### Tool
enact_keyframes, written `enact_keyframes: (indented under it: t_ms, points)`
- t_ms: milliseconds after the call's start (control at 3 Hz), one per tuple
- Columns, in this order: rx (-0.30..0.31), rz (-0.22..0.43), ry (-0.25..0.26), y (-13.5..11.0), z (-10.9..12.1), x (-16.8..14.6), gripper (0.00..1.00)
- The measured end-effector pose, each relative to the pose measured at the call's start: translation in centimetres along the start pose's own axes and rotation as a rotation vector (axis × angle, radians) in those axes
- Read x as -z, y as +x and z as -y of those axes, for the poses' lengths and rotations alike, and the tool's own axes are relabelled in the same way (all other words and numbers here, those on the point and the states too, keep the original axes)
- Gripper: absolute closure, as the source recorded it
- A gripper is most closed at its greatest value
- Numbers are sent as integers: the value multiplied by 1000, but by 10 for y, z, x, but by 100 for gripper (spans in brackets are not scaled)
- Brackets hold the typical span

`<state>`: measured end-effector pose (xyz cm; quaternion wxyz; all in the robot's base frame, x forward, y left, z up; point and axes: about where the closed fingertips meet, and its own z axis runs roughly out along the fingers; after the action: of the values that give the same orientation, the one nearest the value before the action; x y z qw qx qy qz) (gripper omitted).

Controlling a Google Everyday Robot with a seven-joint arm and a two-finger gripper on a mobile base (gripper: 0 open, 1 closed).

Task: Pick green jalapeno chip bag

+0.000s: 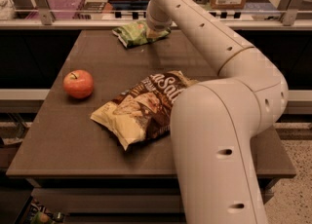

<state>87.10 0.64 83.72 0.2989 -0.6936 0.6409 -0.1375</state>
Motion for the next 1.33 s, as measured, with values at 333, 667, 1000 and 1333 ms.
enact_keyframes:
  t_ms: [333, 667, 1000, 1333]
  points:
    - [1, 0, -5, -1, -2, -3, 14]
    - [2, 0, -9, -1, -3, -6, 0]
    - [2, 0, -9, -2, -1, -2, 0]
    - [2, 0, -9, -3, 1, 1, 18]
